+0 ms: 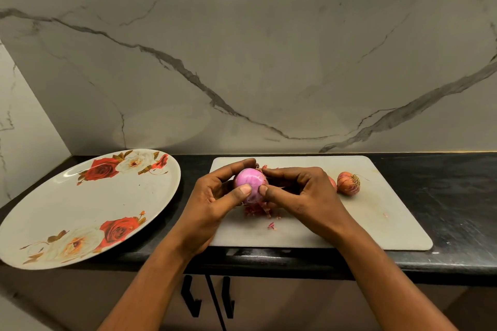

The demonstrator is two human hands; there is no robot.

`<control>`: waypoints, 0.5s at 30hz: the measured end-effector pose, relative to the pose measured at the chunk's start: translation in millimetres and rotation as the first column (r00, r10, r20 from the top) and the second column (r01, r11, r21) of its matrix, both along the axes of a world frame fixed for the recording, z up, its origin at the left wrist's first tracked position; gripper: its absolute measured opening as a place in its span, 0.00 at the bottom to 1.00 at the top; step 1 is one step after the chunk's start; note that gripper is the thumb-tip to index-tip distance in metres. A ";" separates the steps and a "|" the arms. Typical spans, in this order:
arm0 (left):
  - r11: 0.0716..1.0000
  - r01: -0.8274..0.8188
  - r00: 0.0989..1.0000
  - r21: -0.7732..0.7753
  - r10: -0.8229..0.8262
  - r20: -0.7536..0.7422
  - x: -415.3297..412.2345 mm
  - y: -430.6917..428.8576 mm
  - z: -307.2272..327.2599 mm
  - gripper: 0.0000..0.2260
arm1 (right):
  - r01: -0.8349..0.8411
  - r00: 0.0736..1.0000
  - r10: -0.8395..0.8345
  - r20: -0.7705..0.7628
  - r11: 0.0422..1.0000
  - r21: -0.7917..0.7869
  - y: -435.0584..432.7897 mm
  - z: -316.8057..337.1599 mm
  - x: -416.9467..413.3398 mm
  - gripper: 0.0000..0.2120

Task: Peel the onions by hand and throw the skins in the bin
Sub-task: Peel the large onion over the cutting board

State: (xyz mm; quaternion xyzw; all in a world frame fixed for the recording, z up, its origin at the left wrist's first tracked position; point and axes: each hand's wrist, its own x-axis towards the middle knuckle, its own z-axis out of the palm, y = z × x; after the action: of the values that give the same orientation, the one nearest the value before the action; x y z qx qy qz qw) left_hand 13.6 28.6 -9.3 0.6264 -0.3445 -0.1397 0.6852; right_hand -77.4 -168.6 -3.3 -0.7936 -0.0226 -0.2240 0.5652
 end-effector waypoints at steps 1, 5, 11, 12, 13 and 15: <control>1.000 0.000 1.000 0.012 0.000 0.009 0.1 0.3 -0.3 0.22 | -0.005 1.000 0.005 -0.002 1.000 -0.001 0.0 -0.1 0.0 0.18; 0.999 -0.003 1.000 0.036 0.002 0.028 0.0 0.8 -0.6 0.25 | -0.023 1.000 0.023 -0.003 1.000 0.006 -1.0 -0.1 -0.4 0.16; 0.999 0.006 0.999 0.031 -0.007 0.043 0.2 1.0 -1.3 0.23 | -0.013 1.000 0.013 0.010 1.000 0.006 -0.9 1.2 0.2 0.14; 1.000 0.017 1.000 0.013 -0.017 0.026 -0.5 1.1 -0.8 0.23 | -0.006 1.000 0.006 0.007 1.000 0.020 -1.5 0.3 1.5 0.15; 1.000 0.025 1.000 -0.003 -0.025 0.015 -1.1 1.1 0.2 0.22 | 0.000 1.000 0.000 0.007 1.000 0.023 -1.8 -1.1 2.6 0.16; 0.999 0.030 1.000 -0.021 -0.029 0.010 -1.6 0.6 1.3 0.22 | 0.014 1.000 -0.014 0.001 0.999 0.036 -1.2 -2.4 4.3 0.17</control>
State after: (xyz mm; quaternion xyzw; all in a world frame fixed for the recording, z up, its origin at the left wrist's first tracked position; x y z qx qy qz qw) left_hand 12.0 29.3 -8.0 0.6147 -0.3584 -0.1432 0.6879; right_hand -73.1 -169.8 -5.7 -0.7833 -0.0133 -0.2286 0.5779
